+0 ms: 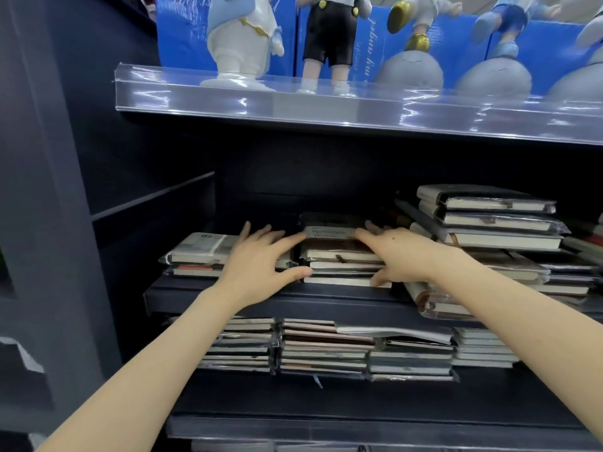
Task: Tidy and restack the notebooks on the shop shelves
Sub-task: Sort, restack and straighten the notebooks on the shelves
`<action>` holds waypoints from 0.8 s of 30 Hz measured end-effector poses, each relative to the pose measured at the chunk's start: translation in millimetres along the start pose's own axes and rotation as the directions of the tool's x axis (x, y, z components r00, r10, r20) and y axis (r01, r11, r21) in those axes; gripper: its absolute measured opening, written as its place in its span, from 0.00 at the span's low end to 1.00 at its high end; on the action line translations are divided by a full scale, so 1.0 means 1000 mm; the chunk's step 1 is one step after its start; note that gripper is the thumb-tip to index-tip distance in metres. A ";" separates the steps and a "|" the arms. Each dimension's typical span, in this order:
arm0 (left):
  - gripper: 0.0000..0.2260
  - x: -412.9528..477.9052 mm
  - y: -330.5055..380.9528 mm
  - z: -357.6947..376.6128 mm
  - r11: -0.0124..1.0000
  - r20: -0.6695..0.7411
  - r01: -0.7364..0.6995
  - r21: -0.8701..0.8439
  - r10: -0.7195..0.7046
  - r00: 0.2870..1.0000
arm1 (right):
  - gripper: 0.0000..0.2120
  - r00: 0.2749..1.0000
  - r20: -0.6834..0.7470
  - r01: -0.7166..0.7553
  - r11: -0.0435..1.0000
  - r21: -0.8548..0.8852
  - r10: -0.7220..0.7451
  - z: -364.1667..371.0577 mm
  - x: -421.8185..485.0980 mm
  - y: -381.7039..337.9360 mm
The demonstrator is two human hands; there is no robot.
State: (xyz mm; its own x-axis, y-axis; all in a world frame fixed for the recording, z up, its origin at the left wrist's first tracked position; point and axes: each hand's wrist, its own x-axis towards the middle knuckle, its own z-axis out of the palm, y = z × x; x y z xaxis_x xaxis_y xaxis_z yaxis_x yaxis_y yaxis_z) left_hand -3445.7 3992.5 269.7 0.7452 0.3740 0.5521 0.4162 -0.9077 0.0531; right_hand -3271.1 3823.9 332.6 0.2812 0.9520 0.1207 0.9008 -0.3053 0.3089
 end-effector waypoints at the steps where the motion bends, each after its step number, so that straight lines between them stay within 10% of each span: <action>1: 0.48 0.004 0.004 0.002 1.000 0.019 -0.010 0.002 0.010 1.000 | 0.43 1.000 -0.003 -0.013 1.000 -0.020 0.013 0.001 0.001 0.001; 24: 0.40 0.014 0.008 0.018 0.991 -0.184 -0.114 -0.064 0.101 0.978 | 0.47 0.994 0.097 -0.089 0.937 0.339 0.060 -0.004 0.001 0.001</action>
State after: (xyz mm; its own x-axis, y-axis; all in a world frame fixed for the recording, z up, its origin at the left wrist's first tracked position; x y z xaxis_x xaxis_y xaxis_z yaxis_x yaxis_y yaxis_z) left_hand -3422.5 3993.6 262.8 0.6749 0.2393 0.6980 0.2945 -0.9547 0.0426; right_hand -3270.8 3823.9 336.5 0.3652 0.9297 0.0472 0.9307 -0.3635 -0.0407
